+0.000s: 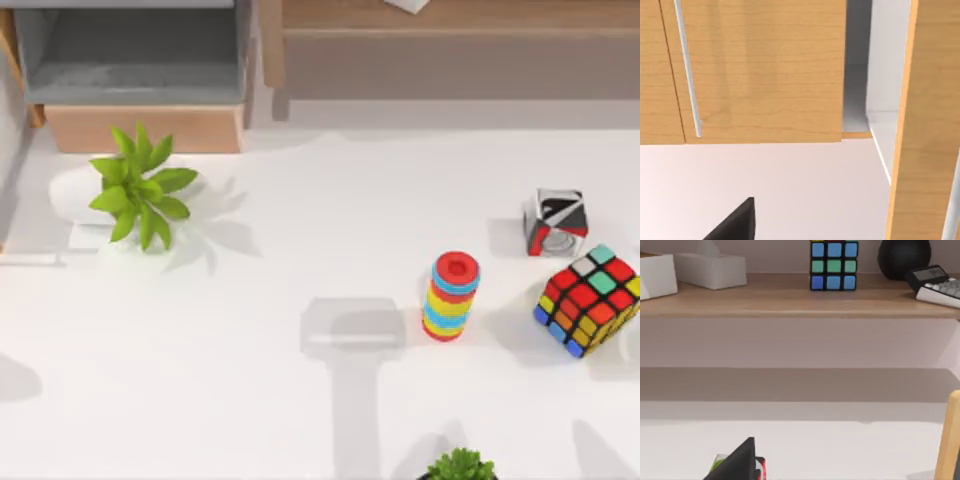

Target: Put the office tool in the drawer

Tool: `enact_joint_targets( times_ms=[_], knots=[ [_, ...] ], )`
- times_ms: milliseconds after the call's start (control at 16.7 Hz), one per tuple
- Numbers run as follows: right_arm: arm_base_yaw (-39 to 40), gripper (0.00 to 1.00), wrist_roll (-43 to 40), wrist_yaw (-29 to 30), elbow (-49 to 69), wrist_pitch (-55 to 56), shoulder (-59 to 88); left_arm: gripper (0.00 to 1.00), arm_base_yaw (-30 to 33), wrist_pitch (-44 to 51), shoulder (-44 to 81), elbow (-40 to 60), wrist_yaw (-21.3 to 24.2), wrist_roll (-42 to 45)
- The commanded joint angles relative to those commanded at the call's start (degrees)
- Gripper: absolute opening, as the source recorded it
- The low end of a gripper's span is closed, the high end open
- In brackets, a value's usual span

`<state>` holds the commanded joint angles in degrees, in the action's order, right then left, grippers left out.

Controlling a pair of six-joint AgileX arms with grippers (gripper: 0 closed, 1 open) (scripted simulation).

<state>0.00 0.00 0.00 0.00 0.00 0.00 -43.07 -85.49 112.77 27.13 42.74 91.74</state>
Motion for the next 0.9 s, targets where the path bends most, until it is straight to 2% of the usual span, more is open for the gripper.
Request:
enact_joint_targets(
  times_ms=[180, 540, 900],
  knots=[
    [0.0, 1.0, 0.0, 0.0, 0.0, 0.0, 0.0, 1.0, 1.87, -2.79, 1.33, -2.06, 0.89, -0.58],
    [0.0, 1.0, 0.0, 0.0, 0.0, 0.0, 0.0, 1.0, 1.84, -2.54, 1.28, -1.76, 0.72, -0.57],
    [0.0, 1.0, 0.0, 0.0, 0.0, 0.0, 0.0, 1.0, 5.32, -0.16, 3.09, 2.42, -2.54, -0.65]
  ],
)
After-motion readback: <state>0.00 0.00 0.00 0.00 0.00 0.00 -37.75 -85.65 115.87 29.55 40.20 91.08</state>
